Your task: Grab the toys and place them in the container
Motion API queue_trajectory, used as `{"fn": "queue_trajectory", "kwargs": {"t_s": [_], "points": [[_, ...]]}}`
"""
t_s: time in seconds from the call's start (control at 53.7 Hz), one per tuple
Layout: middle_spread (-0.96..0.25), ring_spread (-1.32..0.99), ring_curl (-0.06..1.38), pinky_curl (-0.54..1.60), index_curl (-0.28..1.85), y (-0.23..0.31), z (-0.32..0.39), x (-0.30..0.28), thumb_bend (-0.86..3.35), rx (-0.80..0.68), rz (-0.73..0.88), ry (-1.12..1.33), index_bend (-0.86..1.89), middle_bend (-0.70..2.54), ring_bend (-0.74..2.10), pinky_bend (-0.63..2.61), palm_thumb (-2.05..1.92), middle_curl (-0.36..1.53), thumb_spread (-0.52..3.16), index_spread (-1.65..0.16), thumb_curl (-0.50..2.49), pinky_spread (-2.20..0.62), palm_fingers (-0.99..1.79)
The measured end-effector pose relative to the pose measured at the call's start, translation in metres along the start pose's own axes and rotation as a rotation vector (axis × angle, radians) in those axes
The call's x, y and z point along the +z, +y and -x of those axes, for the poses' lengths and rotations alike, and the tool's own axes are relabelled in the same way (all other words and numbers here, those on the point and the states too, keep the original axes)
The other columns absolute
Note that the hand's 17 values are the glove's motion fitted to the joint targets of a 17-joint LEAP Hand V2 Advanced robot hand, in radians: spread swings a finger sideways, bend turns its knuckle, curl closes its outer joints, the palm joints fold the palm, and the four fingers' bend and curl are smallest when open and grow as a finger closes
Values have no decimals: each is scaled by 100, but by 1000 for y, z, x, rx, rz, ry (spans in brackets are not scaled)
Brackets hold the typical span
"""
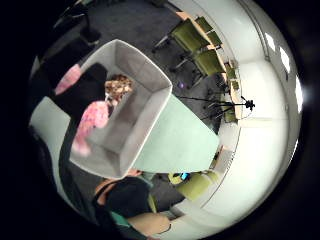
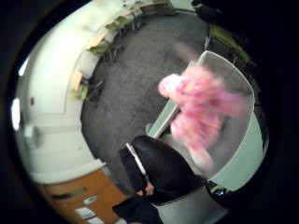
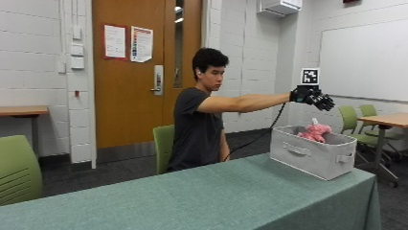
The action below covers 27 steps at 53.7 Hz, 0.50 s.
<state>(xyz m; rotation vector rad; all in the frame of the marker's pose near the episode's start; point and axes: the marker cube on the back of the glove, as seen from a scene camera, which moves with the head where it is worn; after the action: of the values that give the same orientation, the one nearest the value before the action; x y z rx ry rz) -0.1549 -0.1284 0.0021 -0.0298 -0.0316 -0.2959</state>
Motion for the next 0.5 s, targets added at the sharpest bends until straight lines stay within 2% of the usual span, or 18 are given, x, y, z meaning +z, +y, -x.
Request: {"fn": "queue_trajectory", "kwargs": {"t_s": [0.037,0.167,0.205,0.223,0.279,0.372,0.465,0.502], "points": [[-20,-27,48,48,77,3,-8,1,-13,-35,-4,32,-3,35,106,125,-16,61,90,-33,94,-25,8],[-13,-23,40,43,65,15,-33,4,-15,37,-18,88,11,41,97,119,-20,59,96,-32,72,-17,-1],[-12,-22,40,43,63,25,-25,3,-15,18,-25,65,10,41,99,119,-19,58,97,-32,67,-16,1],[-12,-22,37,41,64,31,-15,3,-15,21,-29,51,18,42,90,113,-21,58,97,-32,65,-15,-5],[-11,-22,35,39,63,48,0,6,-15,97,-47,123,19,42,85,109,-21,57,98,-32,58,-13,-5],[-10,-23,32,36,62,84,-49,16,-16,124,-89,209,20,42,75,102,-22,56,99,-31,47,-12,-5],[-9,-25,29,34,61,136,-86,22,-16,12,-109,131,21,40,66,96,-22,54,99,-29,39,-13,-6],[-8,-25,28,33,61,156,-105,26,-16,39,-115,142,21,39,63,94,-23,54,99,-28,36,-13,-6]]}}
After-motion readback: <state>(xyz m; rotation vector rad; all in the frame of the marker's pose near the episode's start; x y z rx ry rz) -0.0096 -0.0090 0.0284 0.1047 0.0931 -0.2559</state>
